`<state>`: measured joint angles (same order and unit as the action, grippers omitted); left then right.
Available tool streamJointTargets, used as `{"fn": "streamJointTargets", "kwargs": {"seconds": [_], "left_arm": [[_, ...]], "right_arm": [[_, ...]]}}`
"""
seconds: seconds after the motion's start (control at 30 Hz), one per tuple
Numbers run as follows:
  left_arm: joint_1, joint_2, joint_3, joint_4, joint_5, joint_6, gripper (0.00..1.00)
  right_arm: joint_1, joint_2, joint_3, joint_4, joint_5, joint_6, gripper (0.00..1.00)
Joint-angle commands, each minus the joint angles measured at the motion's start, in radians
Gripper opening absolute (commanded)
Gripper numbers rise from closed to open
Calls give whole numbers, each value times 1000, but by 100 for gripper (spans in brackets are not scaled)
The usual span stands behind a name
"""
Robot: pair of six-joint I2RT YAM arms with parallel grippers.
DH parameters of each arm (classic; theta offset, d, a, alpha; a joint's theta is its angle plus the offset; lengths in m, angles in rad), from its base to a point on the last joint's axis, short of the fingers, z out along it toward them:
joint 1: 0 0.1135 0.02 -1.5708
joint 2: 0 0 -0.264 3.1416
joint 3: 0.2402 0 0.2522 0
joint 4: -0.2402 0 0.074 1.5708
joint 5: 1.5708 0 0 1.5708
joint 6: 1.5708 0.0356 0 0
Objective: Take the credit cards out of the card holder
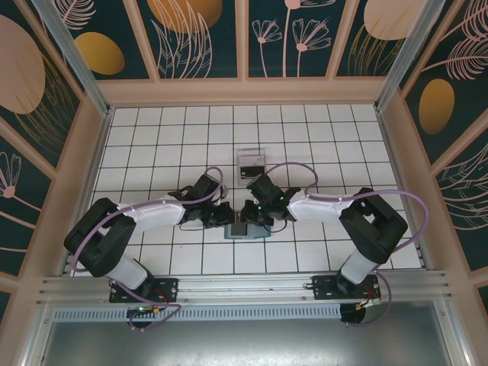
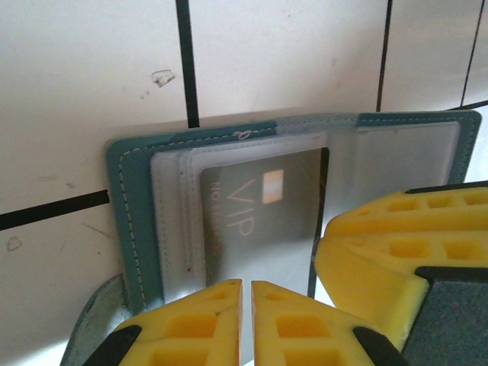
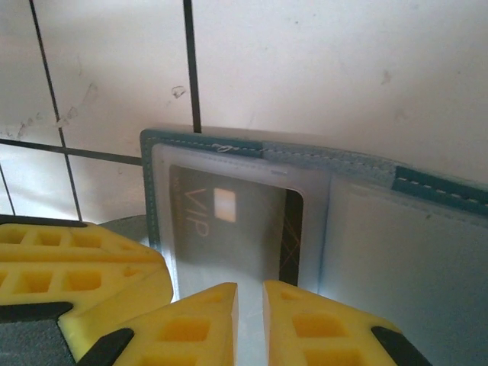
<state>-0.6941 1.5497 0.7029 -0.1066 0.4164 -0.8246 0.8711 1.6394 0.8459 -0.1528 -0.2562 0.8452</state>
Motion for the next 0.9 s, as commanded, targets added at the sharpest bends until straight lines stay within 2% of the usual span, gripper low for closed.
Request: {"fn": "streamJointTargets", "kwargs": {"seconds": [0.0,0.5,0.87], "left_arm": [[-4,15,-13,21,-11,-4,12],[-3,24,-14,3,-27,5,11],[-4,24,-10,-11,-34,14,11]], "right_arm": [[-6,10,-10,9,1,5,20],[-4,35,-17,-3,4,-1,27],[-1,4,4,-77,62,-7,29]]}}
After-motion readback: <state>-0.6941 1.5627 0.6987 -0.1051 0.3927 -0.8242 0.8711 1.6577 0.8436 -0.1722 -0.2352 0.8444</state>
